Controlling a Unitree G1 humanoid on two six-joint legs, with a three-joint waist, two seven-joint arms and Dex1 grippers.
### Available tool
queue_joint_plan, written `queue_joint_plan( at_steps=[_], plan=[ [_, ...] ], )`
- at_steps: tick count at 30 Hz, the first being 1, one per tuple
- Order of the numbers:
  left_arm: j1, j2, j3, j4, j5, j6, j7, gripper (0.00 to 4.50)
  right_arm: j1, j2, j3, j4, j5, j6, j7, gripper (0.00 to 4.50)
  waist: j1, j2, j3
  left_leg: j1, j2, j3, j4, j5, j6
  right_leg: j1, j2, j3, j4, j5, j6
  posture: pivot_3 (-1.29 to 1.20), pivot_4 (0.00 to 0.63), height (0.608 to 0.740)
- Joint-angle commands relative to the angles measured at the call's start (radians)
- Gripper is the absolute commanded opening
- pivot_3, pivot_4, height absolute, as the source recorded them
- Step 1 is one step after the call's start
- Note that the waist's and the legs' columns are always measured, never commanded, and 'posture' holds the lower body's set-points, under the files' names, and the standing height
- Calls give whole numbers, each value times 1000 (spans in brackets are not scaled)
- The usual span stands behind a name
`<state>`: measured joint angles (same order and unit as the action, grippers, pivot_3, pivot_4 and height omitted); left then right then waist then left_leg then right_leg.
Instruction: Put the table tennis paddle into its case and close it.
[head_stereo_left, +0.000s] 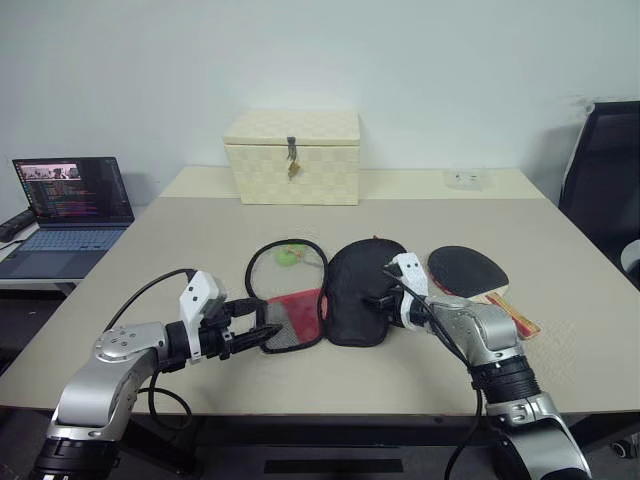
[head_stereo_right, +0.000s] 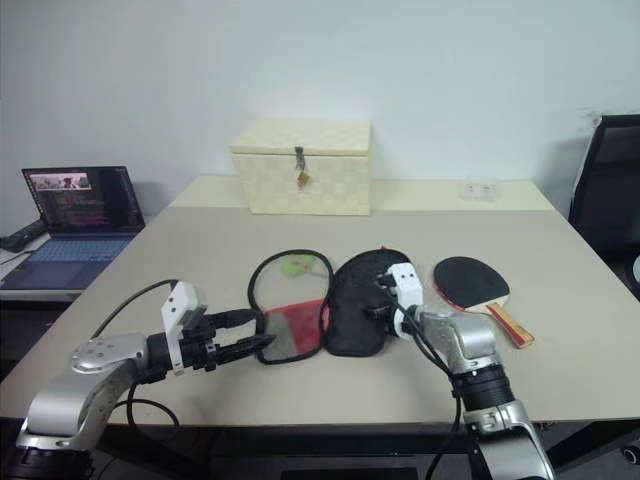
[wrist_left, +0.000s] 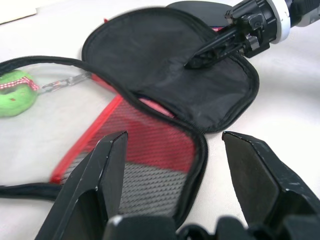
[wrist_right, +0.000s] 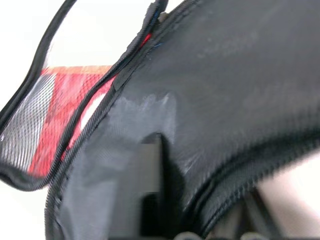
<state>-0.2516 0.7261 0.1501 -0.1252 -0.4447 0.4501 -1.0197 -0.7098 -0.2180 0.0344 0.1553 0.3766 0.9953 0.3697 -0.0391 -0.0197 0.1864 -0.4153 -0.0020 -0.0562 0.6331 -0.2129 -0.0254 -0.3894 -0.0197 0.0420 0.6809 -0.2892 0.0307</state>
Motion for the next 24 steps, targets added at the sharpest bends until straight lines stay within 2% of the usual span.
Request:
queue_joint_plan(
  at_steps=[1, 9, 15, 18, 22, 24],
  plan=[
    [-40, 13, -17, -9, 3, -20, -13, 3284, 13, -40, -40, -55, 6, 19, 6, 48, 2, 0, 0, 0, 0, 0, 0, 0, 0, 0, 0, 0, 0, 0, 0, 0, 150, 740],
    [-100, 9, -59, 48, 22, -48, -34, 3284, 34, -91, -75, -90, 15, 46, 11, 48, 5, 0, 0, 0, 0, 1, -1, 0, 0, 0, 0, 0, 0, 0, 0, 0, 150, 740],
    [-118, 7, -76, 82, 37, -75, -49, 3284, 27, -57, -99, -102, 42, 72, 5, 48, 4, 0, 0, 0, 0, 1, -2, 0, 0, 0, 0, 0, 0, 0, 0, 0, 150, 740],
    [-118, 6, -78, 86, 42, -82, -53, 3284, 21, -46, -102, -109, 44, 78, 1, 716, 4, 0, 0, 0, 0, 1, -2, 0, 0, 0, 0, 1, 0, 0, 0, 0, 150, 740],
    [-117, 4, -84, 92, 47, -94, -53, 3284, 15, -56, -102, -109, 36, 71, -3, 2101, 4, 0, 0, 0, 0, 1, -2, 0, 0, 0, 0, 0, -1, 0, 0, 0, 150, 740],
    [-114, 2, -83, 91, 48, -96, -51, 3284, 10, -108, -79, -124, 15, 52, 25, 2832, 5, 0, 0, 0, 0, 1, -2, 0, 0, 0, 0, 0, -1, 0, 0, 0, 150, 740]
  ],
)
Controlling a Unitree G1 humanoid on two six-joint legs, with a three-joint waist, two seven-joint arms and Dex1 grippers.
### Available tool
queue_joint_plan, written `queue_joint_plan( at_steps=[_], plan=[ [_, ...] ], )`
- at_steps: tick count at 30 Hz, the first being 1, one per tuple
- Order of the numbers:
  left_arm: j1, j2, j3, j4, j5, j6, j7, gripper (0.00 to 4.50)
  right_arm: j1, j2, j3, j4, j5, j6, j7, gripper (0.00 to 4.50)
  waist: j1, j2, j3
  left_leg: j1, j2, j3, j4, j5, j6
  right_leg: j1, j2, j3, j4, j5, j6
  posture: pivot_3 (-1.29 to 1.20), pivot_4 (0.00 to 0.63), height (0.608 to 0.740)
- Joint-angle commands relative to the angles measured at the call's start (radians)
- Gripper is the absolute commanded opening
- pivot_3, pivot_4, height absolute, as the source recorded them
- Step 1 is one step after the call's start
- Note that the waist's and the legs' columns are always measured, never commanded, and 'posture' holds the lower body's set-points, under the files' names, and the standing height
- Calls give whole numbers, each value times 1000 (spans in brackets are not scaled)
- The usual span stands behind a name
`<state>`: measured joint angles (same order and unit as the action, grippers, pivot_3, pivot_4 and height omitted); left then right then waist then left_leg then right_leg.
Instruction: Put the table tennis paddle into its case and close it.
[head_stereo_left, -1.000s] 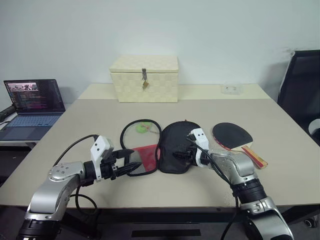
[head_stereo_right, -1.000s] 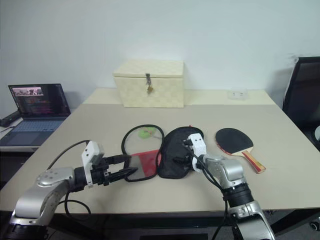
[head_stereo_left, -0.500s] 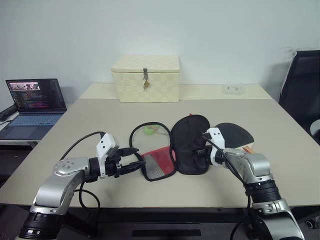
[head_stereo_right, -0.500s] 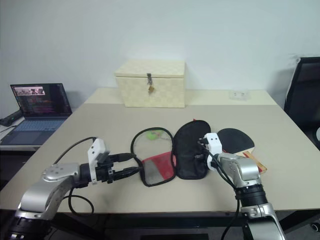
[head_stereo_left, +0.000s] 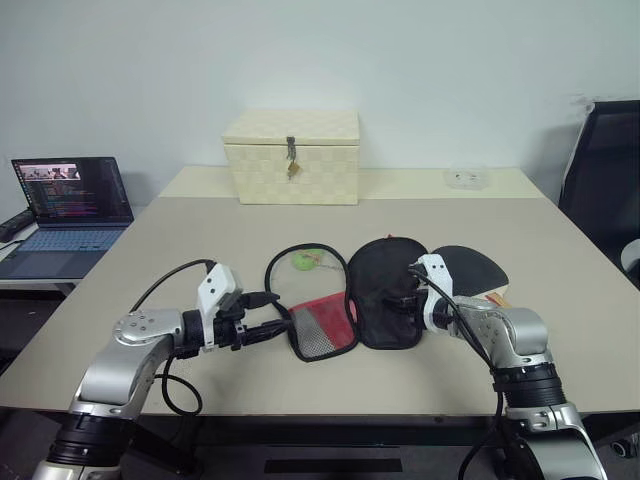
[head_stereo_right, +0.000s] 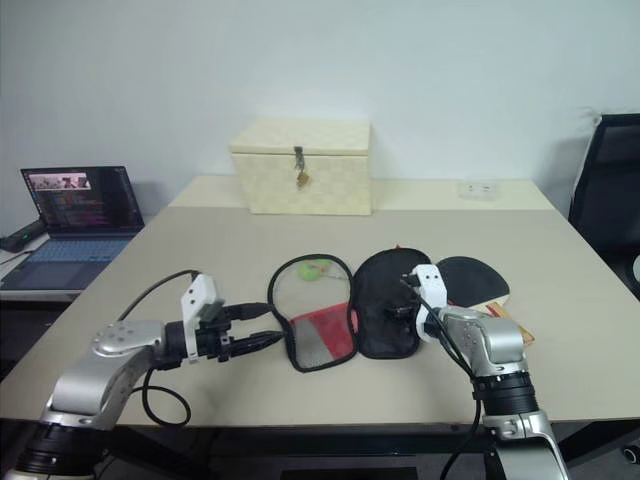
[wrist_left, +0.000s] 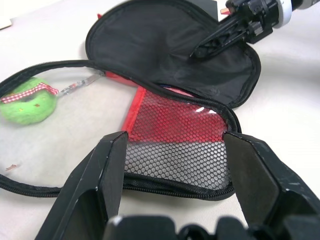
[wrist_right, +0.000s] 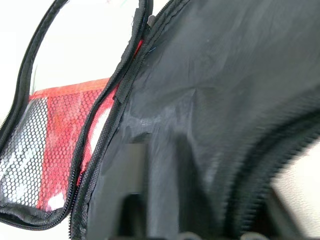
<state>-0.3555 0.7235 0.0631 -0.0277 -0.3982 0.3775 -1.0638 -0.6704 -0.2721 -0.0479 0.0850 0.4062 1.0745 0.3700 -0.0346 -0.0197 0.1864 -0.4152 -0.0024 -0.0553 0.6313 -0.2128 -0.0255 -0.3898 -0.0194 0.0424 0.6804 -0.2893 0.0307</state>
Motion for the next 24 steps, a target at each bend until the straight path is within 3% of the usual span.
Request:
queue_joint_plan(
  at_steps=[1, 5, 9, 14, 24],
  plan=[
    [-8, 4, 5, -7, 2, -24, -6, 3284, -34, -86, 14, -61, -23, -35, 41, 3148, 0, 0, 0, 0, 0, 0, 0, 0, 0, 0, 0, 0, 0, 0, 0, 0, 150, 740],
    [-6, 0, 4, -7, 3, -29, -2, 3284, -41, -244, 64, -82, -54, -69, 140, 4469, 2, 0, 0, 0, -1, 0, 0, 0, 0, 0, 0, 0, 0, 0, 0, 0, 150, 740],
    [-7, -5, -2, -7, 2, -32, -1, 3284, -49, -413, 53, -67, -52, -93, 262, 4469, 2, 0, 1, 0, -1, 0, -1, 0, 0, 0, 0, 0, -1, 0, 0, 0, 150, 740],
    [-20, -9, -9, 7, 4, -38, -8, 3284, -46, -524, 39, 80, -118, -181, 290, 4469, 2, 0, 1, 0, -1, 2, 0, 0, 0, 0, 0, 0, -1, 0, 0, 0, 150, 740],
    [-59, -17, -30, 38, 14, -54, -28, 3284, -84, -517, 59, 463, -221, -346, 304, 4469, -3, 0, 1, 0, -1, 5, -1, 0, 0, 0, 0, 1, -1, 0, 0, 0, 150, 740]
  ],
)
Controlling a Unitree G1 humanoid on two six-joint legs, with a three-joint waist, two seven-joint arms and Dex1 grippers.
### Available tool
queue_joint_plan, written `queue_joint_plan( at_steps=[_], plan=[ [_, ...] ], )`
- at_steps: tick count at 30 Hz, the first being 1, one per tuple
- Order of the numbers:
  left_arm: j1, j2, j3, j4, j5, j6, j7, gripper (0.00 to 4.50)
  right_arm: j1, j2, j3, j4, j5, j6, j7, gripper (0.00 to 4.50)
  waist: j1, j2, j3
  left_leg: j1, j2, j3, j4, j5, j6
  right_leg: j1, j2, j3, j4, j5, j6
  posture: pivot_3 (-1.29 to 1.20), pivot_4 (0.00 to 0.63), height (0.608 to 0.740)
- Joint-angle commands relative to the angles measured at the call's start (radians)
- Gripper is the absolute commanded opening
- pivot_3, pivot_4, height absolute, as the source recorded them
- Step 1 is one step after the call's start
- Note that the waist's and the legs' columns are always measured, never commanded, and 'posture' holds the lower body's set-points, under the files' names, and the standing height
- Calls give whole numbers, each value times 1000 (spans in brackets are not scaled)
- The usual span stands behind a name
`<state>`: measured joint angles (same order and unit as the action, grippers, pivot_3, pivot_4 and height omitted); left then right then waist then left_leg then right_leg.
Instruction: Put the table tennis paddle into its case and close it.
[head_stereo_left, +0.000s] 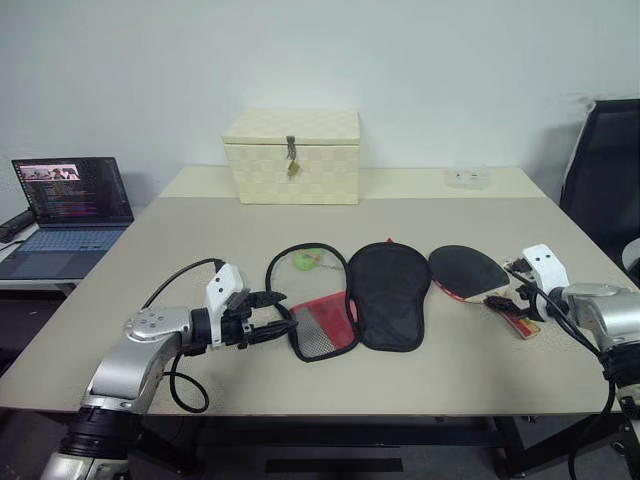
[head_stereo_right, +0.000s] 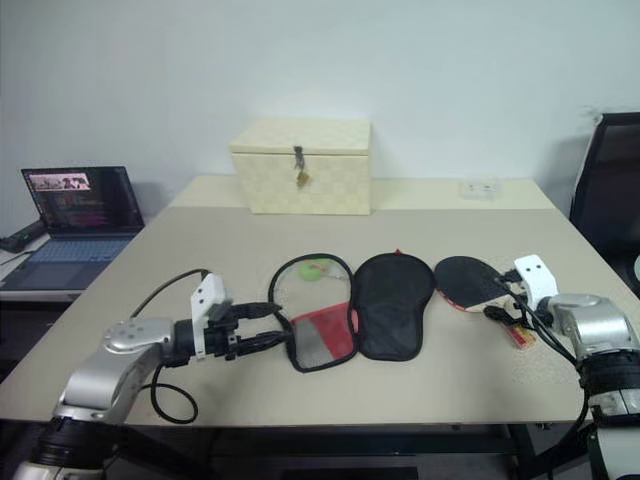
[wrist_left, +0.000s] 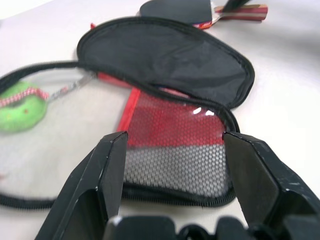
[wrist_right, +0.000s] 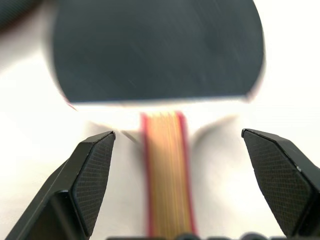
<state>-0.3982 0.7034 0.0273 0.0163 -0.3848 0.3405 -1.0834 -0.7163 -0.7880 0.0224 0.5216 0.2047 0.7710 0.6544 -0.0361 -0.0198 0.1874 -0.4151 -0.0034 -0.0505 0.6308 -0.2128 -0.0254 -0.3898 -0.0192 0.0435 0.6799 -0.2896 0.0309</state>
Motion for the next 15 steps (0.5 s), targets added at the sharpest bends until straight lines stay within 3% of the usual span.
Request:
queue_joint_plan(
  at_steps=[1, 7, 10, 15],
  plan=[
    [-16, 5, 7, -7, 1, -18, -9, 3284, -39, 2, -5, 38, -25, -47, 30, 4469, -2, 0, 0, 0, 0, 0, 0, 0, 0, 0, 0, 0, 0, 0, 0, 0, 150, 740],
    [-2, 13, 16, -17, 1, -17, -8, 3284, -33, 30, 8, 67, -55, -52, 44, 4469, -2, 0, 0, 0, 0, 0, 0, 0, 0, 0, 0, 0, 0, 0, 0, 0, 150, 740],
    [3, 16, 18, -19, 3, -18, -6, 3284, -22, 50, 6, 60, -64, -38, 26, 3868, -3, 0, 0, 0, 0, -1, 0, 0, 0, 0, 0, 0, 0, 0, 0, 0, 150, 740],
    [6, 17, 19, -22, 6, -18, -3, 3284, -15, 84, -38, 50, -77, 0, -61, 2161, -6, -1, -1, 3, 1, -1, 1, 0, 0, 3, 0, 0, 1, 0, 0, 0, 150, 740]
  ],
)
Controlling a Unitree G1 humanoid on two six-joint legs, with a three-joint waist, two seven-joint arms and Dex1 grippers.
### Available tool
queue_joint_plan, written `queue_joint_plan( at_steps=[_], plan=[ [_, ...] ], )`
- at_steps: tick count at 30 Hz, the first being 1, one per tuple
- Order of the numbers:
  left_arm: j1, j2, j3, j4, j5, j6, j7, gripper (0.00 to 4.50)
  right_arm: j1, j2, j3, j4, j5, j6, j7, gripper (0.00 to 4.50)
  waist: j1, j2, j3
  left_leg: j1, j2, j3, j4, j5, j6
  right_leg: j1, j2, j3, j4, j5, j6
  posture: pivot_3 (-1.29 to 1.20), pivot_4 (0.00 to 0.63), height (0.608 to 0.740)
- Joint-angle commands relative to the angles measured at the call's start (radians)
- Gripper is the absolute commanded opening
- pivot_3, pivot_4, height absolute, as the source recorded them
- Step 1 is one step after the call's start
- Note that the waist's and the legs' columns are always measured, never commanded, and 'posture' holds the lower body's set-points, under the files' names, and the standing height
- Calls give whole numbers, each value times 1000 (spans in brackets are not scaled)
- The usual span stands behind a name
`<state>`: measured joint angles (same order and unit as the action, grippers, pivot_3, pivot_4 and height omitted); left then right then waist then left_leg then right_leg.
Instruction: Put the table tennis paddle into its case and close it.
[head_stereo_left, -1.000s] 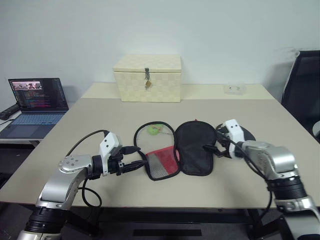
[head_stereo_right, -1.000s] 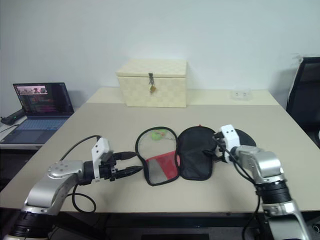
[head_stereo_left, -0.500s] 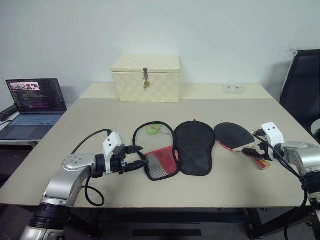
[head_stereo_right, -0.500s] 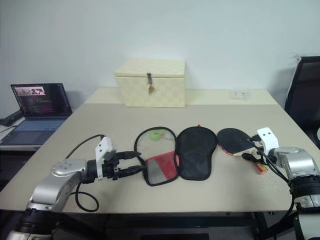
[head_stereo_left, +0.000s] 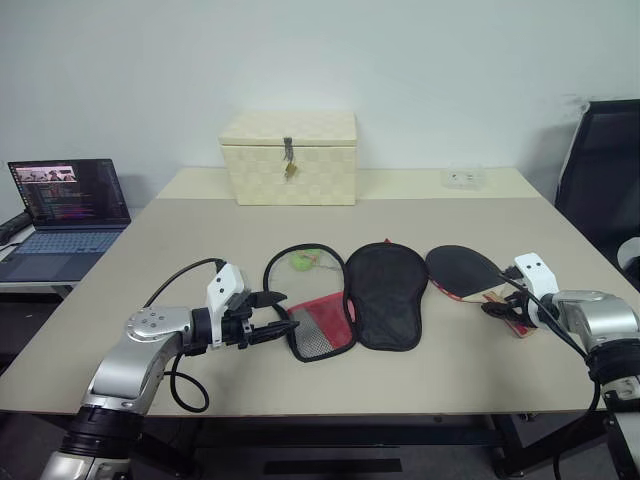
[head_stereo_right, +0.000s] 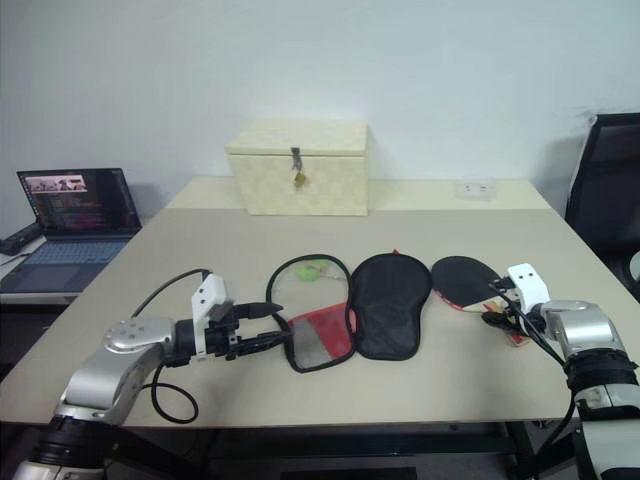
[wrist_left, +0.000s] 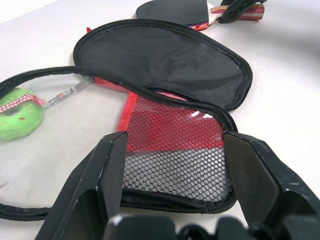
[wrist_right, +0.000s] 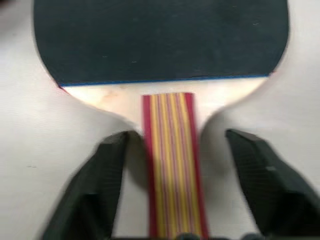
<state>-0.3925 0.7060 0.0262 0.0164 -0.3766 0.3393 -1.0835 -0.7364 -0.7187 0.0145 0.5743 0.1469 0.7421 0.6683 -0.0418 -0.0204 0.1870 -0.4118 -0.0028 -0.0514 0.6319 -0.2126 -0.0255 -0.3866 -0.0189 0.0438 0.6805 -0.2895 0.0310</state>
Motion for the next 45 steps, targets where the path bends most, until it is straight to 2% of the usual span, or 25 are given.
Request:
queue_joint_plan(
  at_steps=[1, 3, 4, 10, 17, 20, 22, 26, 29, 33, 45],
  plan=[
    [0, 15, 20, -23, -1, -17, -2, 3284, 7, 23, -48, -11, -15, 43, -98, 1857, 0, 0, 0, 1, 0, 0, 0, 0, 0, 1, 0, 0, 0, 0, 0, 0, 150, 740],
    [0, 15, 20, -23, -1, -18, -2, 3284, 12, 32, -68, -27, -16, 57, -126, 1180, 1, 0, 0, 3, -1, 0, 0, 0, 0, 3, 0, 0, 0, 0, 0, 0, 150, 740],
    [0, 15, 20, -23, -1, -18, -2, 3284, 14, 36, -80, -34, -14, 66, -141, 1086, 1, 0, 0, 4, -1, 0, 0, 1, 1, 4, 0, 0, 0, 0, 0, 0, 150, 740],
    [-1, 16, 19, -22, 1, -20, -4, 3284, 10, 29, -146, -108, -8, 110, -216, 1086, 10, 0, 0, 4, -1, 0, 1, 1, 1, 4, -1, 0, 0, 0, 1, 0, 150, 740],
    [2, 26, 35, -10, -8, -30, -16, 3284, -45, 55, -226, -423, 68, 318, -261, 1086, 8, 2, 1, -5, -2, -2, -2, 1, 1, -5, -1, 0, 0, 0, 1, 0, 150, 740],
    [6, 39, 54, 2, -13, -40, -25, 3284, -92, 175, -270, -655, 127, 505, -337, 1086, -8, 3, 2, -7, 1, -1, -3, 1, 1, -9, -1, 2, 1, 0, 0, 0, 150, 740],
    [4, 42, 58, 10, -11, -44, -28, 3284, -96, 246, -283, -742, 140, 584, -376, 1086, -13, 3, 2, -6, 3, -2, -3, 1, 1, -9, -1, 1, 2, 0, -1, 0, 150, 740],
    [5, 51, 63, 17, -8, -48, -31, 3284, -82, 559, -311, -940, 138, 758, -512, 1086, -12, 2, 1, -6, 4, -4, -3, 1, 1, -8, 1, -1, 2, 0, -2, 0, 150, 740],
    [6, 55, 63, 17, -8, -49, -31, 3284, -65, 686, -305, -986, 109, 786, -576, 1086, -10, 3, 1, -7, 2, -4, -3, 1, 1, -9, 0, -1, 3, 0, -3, 0, 150, 740],
    [8, 62, 65, 11, -7, -50, -31, 3284, -14, 768, -287, -972, 80, 751, -636, 1086, 11, 2, 1, -8, -2, -4, -3, 1, 1, -9, -1, -2, 1, 0, -2, 0, 150, 740],
    [9, 69, 63, 6, -5, -52, -28, 3284, 94, 809, -201, -863, 21, 591, -708, 1086, -1, 2, 1, -7, 0, -3, -3, 1, 1, -9, -1, -1, 2, 0, -2, 0, 150, 740]
  ],
)
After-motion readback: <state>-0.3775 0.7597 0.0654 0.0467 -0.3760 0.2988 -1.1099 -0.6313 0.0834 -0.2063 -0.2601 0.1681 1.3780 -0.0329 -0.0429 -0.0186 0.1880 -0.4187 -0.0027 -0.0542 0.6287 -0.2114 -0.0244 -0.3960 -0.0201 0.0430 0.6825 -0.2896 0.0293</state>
